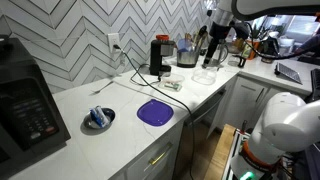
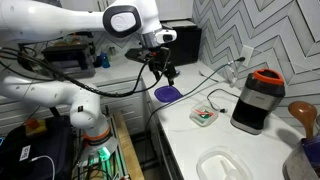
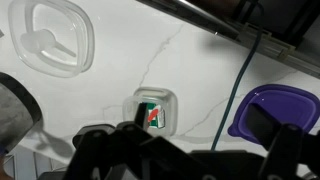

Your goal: Move the orange spoon from the left lunch box to the right lunch box

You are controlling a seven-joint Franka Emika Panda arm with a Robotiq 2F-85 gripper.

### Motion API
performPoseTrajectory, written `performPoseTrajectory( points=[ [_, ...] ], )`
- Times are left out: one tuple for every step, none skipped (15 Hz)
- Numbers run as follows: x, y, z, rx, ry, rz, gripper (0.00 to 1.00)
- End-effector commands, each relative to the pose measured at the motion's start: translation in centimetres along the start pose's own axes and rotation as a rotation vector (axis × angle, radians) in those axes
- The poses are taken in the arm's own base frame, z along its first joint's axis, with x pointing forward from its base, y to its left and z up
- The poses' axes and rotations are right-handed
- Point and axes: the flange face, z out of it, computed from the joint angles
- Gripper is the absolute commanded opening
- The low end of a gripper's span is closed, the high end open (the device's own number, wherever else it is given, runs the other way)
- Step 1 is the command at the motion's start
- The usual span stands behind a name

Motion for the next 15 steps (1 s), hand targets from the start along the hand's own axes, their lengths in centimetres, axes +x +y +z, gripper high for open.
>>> performPoseTrajectory(
  points=[
    [0.0,0.0,-0.1,0.0,0.0,0.0,1.0],
    [0.0,0.0,-0.1,0.0,0.0,0.0,1.0],
    [0.0,0.0,-0.1,0.0,0.0,0.0,1.0],
    [0.1,0.1,0.5,-0.006,-0.026,0.018,1.0],
    [0.5,0.4,1.4,0.028,-0.035,0.071,1.0],
    [0.8,0.6,2.8,0.052,-0.069,0.137,1.0],
    [1.1,0.7,3.8,0.085,-0.086,0.176,1.0],
    [1.3,0.7,5.1,0.102,-0.108,0.201,1.0],
    [1.7,0.9,6.1,0.131,-0.113,0.214,1.0],
    [2.1,1.3,7.3,0.15,-0.128,0.233,1.0],
    [2.4,1.8,8.4,0.163,-0.139,0.246,1.0],
    [2.8,2.5,9.6,0.189,-0.157,0.226,1.0],
    [3.0,2.8,10.7,0.21,-0.189,0.199,1.0],
    [3.2,3.6,12.0,0.215,-0.224,0.165,1.0],
    [3.4,4.3,13.0,0.224,-0.25,0.15,1.0]
  ],
)
